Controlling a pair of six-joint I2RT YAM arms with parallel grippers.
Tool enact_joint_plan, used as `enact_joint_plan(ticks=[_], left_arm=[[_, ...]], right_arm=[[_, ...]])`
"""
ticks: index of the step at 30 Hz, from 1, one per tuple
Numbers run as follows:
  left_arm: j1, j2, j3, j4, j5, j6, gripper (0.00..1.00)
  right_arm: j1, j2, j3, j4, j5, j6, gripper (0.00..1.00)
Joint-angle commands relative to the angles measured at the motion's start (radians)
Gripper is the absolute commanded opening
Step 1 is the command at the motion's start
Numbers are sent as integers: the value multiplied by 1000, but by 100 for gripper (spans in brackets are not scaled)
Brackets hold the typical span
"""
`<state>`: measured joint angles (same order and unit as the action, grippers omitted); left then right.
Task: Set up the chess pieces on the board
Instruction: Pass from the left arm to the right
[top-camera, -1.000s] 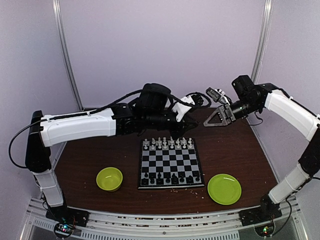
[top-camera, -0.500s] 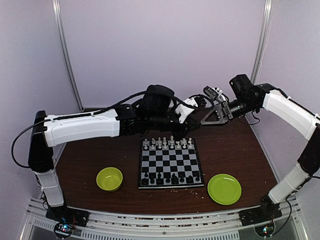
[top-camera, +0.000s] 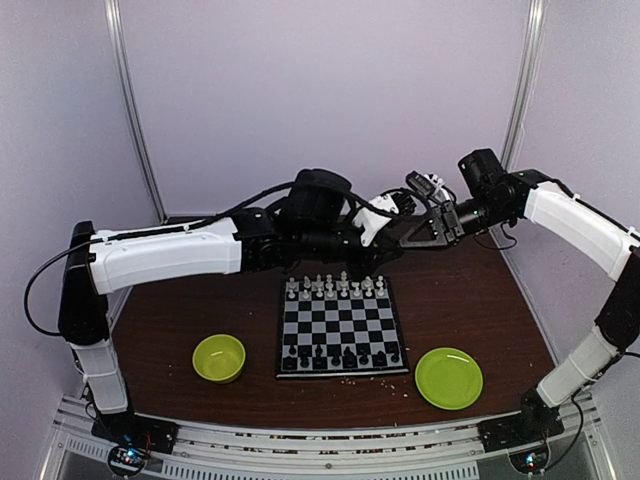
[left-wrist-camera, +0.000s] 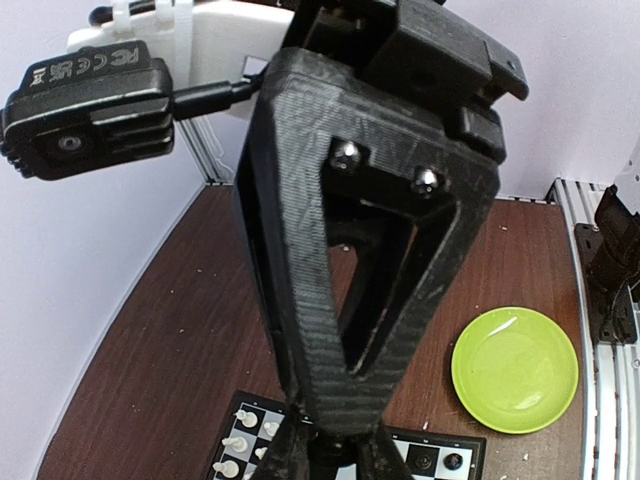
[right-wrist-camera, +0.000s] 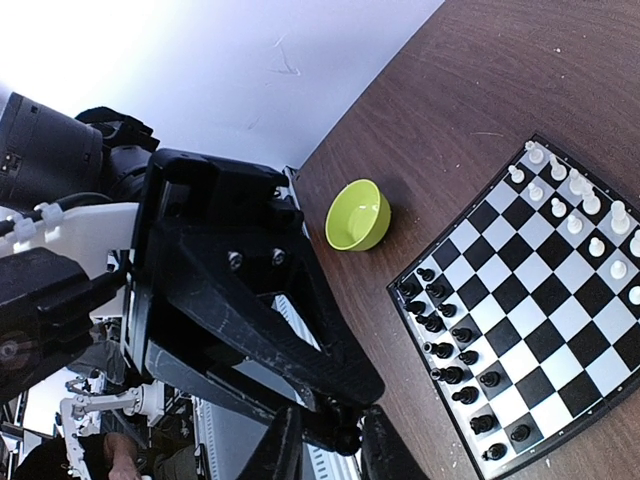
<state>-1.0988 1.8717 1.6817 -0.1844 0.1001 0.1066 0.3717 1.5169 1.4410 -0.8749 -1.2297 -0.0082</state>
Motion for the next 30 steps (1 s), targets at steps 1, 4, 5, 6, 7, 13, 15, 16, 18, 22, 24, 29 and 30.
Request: enact_joint_plan(ticks=[1, 4, 5, 6, 7, 13, 15, 16, 18, 22, 24, 29, 30], left_arm=[[-10, 18, 36, 31, -6, 14, 13], [-10, 19, 35, 37, -17, 16, 13], [-10, 20, 35, 38, -20, 17, 13], [-10, 21, 35, 39, -24, 18, 13], [-10, 22, 35, 39, -29, 18, 13], [-12, 26, 35, 44, -47, 19, 14], [-12, 29, 35, 45, -48, 19, 15], [-12, 29, 35, 44, -50, 20, 17], [-12, 29, 35, 40, -67, 19, 25], [-12, 16, 17, -6, -116, 32, 40], [-12, -11, -19, -33, -148, 48, 43], [-8, -157, -165, -90, -206, 94, 47], [-4, -185, -190, -107, -219, 101, 48]], right_arm=[[7, -3, -15, 49, -34, 29, 19], [7, -7, -23, 60, -35, 37, 16], [7, -7, -26, 63, -35, 38, 14], [7, -7, -28, 67, -35, 41, 14], [7, -7, -30, 71, -36, 46, 14], [7, -14, -44, 98, -33, 64, 12], [7, -12, -44, 100, -33, 67, 9], [7, -12, -44, 102, -34, 65, 8], [7, -12, -41, 99, -27, 58, 6], [7, -11, -15, 27, 30, -26, 5], [7, -5, 13, -41, 85, -101, 5], [7, -3, 40, -122, 227, -221, 5], [9, -8, 30, -110, 256, -230, 5]])
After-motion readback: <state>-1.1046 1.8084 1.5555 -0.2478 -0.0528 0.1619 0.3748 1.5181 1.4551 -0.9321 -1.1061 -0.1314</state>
